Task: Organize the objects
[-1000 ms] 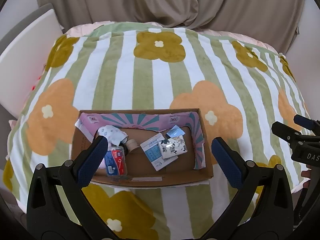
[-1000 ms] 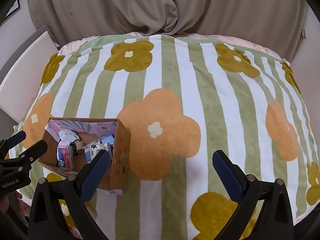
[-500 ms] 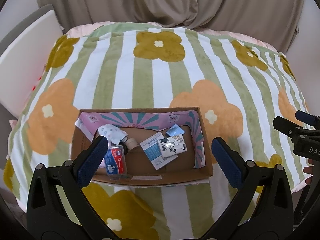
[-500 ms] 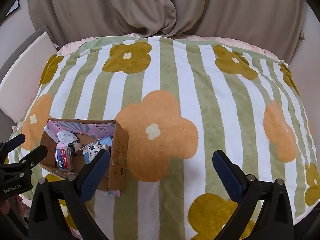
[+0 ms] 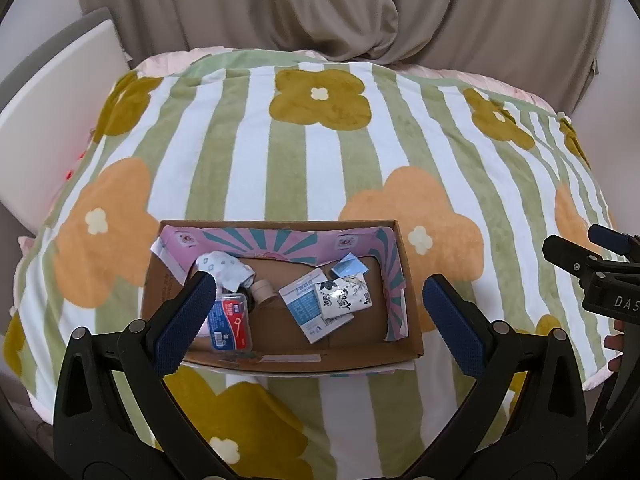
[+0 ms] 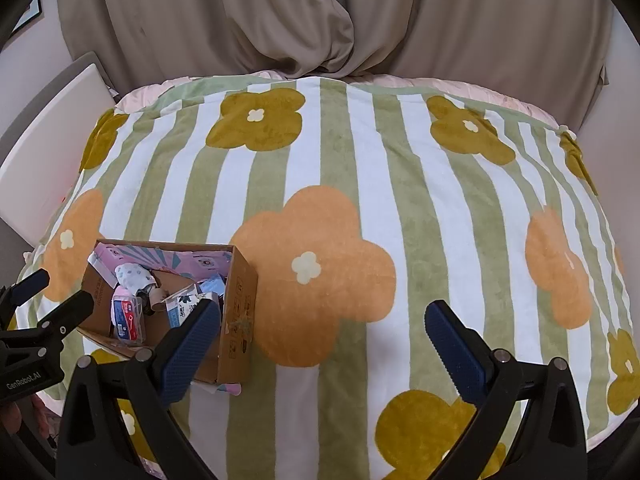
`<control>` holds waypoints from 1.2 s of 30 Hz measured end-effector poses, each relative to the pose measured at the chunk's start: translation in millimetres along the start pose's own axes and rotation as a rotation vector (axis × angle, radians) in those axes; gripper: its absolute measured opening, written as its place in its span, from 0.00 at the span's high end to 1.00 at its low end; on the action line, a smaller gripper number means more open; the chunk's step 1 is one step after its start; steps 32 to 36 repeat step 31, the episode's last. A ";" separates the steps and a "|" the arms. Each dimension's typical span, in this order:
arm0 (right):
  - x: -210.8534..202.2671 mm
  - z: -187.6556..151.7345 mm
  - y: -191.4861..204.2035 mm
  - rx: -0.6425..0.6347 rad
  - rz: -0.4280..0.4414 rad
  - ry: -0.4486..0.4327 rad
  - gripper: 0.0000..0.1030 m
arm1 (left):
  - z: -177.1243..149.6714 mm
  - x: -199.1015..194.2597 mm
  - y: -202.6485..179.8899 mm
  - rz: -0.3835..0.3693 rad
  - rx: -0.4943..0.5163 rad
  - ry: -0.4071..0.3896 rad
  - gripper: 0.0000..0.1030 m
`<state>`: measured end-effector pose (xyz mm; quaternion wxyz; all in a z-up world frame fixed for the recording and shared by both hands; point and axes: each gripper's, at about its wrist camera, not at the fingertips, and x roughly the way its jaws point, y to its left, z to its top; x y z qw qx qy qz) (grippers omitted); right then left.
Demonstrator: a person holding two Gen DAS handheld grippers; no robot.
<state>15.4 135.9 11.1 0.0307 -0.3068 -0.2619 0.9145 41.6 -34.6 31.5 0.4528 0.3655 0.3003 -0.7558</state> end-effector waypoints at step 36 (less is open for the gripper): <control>2.8 4.0 3.2 -0.009 -0.003 0.006 0.01 | 4.7 -0.4 -3.8 0.056 -0.031 -0.035 0.00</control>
